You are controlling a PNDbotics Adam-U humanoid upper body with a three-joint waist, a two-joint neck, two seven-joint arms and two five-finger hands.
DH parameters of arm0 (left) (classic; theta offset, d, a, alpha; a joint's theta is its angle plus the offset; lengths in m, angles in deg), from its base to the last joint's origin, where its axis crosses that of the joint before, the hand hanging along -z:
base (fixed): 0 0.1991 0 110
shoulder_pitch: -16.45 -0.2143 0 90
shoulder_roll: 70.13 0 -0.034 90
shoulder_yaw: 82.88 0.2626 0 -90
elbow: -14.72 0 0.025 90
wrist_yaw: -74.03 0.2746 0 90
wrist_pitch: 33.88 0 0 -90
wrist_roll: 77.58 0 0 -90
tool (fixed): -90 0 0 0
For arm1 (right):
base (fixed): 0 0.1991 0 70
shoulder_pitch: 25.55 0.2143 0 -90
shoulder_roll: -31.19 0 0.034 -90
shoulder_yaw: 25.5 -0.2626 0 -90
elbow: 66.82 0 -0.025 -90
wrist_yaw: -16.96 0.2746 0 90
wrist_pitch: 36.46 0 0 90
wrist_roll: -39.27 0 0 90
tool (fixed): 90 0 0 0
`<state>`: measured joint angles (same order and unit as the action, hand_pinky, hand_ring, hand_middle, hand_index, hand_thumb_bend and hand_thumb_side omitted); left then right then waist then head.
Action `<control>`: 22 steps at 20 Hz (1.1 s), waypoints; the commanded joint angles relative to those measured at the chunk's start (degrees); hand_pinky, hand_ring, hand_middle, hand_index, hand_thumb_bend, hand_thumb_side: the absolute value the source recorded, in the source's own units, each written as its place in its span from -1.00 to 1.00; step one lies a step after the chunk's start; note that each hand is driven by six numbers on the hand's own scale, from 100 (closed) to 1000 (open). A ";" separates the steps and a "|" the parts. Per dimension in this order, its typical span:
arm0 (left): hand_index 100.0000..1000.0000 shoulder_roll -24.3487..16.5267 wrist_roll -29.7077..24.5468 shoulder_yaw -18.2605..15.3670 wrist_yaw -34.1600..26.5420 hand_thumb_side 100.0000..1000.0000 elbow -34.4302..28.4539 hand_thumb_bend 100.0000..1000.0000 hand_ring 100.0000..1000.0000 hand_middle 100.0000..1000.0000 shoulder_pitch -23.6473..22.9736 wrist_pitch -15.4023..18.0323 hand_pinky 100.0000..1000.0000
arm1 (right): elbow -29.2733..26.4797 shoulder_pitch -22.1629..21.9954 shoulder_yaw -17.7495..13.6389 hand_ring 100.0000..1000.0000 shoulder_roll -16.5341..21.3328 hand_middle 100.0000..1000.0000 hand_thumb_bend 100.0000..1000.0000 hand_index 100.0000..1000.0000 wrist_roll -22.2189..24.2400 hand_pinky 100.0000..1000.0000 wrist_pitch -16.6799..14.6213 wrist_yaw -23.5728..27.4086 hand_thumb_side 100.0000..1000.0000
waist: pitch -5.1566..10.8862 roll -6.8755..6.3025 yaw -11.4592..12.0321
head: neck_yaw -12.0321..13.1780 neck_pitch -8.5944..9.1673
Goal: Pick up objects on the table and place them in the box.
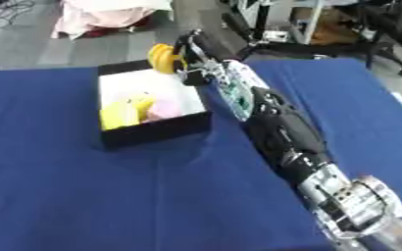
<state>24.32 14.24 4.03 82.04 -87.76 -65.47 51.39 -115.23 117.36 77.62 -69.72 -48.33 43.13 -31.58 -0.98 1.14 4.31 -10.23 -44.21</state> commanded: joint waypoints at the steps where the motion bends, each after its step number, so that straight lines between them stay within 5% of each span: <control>1: 0.59 -0.55 -0.14 -0.11 -0.11 0.62 -1.27 -0.16 0.20 0.25 0.77 0.12 0.29 | 1.10 0.91 0.19 0.28 -1.16 0.23 -1.00 0.47 3.08 0.51 -1.52 -1.83 -0.86 | 0.68 -0.92 0.06 | -0.33 0.09; 2: 0.59 -0.52 -0.16 -0.09 -0.12 0.62 -1.26 -0.16 0.20 0.25 0.77 0.12 0.29 | 1.34 0.77 0.21 0.32 -1.37 0.27 -1.00 0.51 3.97 0.52 -1.87 -2.47 -0.72 | 0.69 -0.91 0.06 | -0.32 0.09; 3: 0.59 -0.49 -0.19 -0.07 -0.12 0.62 -1.24 -0.16 0.20 0.25 0.77 0.12 0.29 | 1.38 0.65 0.19 0.39 -1.43 0.37 -0.92 0.59 4.71 0.55 -2.18 -3.15 -0.34 | 0.70 -0.89 0.03 | -0.28 0.09; 6: 0.59 -0.43 -0.20 -0.09 -0.10 0.62 -1.19 -0.16 0.20 0.25 0.66 0.13 0.29 | 0.59 0.27 -0.36 0.44 -0.91 0.44 -0.80 0.65 5.19 0.56 -2.26 -4.54 0.03 | 0.75 -0.84 -0.10 | -0.12 0.09; 17: 0.58 -0.29 0.10 -0.29 -0.07 0.63 -0.93 -0.17 0.20 0.25 0.22 0.12 0.29 | -14.63 -7.12 -5.84 0.40 7.05 0.42 -1.00 0.61 -3.88 0.54 -0.42 4.73 -0.39 | 0.85 0.04 -1.51 | 1.84 0.09; 22: 0.58 0.33 0.50 -0.16 -0.18 0.62 -0.60 -0.17 0.19 0.24 0.26 0.17 0.28 | -36.00 -20.13 -6.07 0.38 12.81 0.41 -1.00 0.59 -7.57 0.53 5.79 27.62 -0.29 | 0.40 0.81 -2.05 | 2.99 0.09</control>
<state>24.97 14.45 4.03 82.01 -87.69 -65.75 51.47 -145.62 96.56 72.24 -59.32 -55.06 47.68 -8.64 -1.01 1.31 2.27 -7.63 -44.21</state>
